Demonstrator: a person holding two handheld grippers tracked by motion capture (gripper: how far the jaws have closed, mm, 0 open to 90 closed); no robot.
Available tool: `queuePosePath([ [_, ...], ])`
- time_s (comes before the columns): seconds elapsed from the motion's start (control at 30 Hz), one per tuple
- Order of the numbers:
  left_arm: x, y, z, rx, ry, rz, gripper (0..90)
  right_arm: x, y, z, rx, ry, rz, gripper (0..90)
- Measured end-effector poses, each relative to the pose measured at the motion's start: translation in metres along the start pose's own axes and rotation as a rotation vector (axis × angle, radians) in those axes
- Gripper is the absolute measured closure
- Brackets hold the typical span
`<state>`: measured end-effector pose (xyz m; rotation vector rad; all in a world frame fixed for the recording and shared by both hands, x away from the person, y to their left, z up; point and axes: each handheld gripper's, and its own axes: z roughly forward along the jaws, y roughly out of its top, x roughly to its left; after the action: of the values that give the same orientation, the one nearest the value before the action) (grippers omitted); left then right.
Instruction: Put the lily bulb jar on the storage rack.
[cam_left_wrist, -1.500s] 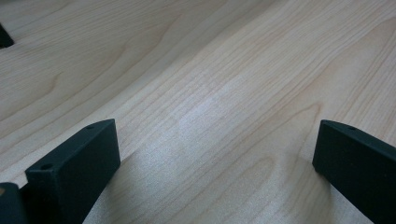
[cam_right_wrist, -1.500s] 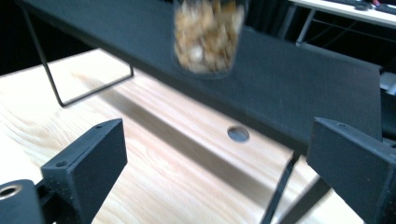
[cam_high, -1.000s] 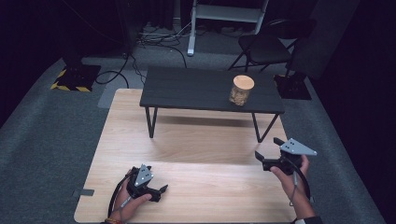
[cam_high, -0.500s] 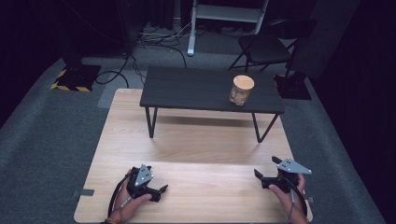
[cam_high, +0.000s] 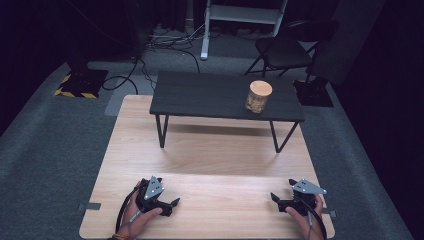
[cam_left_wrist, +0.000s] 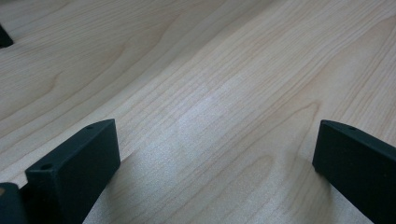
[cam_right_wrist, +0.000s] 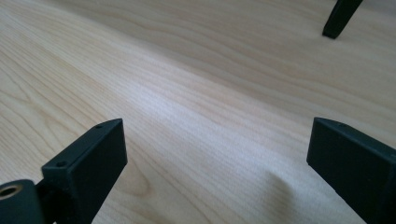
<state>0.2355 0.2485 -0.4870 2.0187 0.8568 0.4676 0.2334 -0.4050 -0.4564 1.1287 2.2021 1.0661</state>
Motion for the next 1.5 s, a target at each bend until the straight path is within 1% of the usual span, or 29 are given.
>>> queuePosePath([
  [0.17, 0.0, 0.0, 0.0, 0.0, 0.0, 0.0, 0.6, -0.002, -0.002, 0.001, 0.032, 0.009, 0.028, 4.5],
  [0.3, 0.0, 0.0, 0.0, 0.0, 0.0, 0.0, 0.6, -0.002, -0.003, 0.002, 0.044, 0.013, 0.03, 4.4],
  [0.47, 0.0, 0.0, 0.0, 0.0, 0.0, 0.0, 0.6, -0.002, -0.01, 0.002, 0.02, 0.009, 0.029, 4.1],
  [0.57, 0.0, 0.0, 0.0, 0.0, 0.0, 0.0, 0.6, -0.002, -0.018, 0.002, -0.011, 0.002, 0.037, 4.0],
  [0.77, 0.0, 0.0, 0.0, 0.0, 0.0, 0.001, 0.6, -0.002, -0.029, 0.002, -0.053, 0.001, 0.038, 3.9],
  [1.0, 0.0, 0.0, 0.0, 0.0, 0.001, -0.001, 0.5, 0.001, -0.029, 0.002, -0.05, -0.013, 0.04, 3.0],
  [1.1, 0.0, 0.0, 0.0, 0.0, 0.002, -0.002, 0.5, 0.003, -0.028, 0.002, -0.047, -0.027, 0.049, 1.9],
  [1.5, 0.0, 0.0, 0.0, 0.0, 0.002, -0.002, 0.5, 0.003, -0.028, 0.002, -0.045, -0.032, 0.054, 1.1],
])
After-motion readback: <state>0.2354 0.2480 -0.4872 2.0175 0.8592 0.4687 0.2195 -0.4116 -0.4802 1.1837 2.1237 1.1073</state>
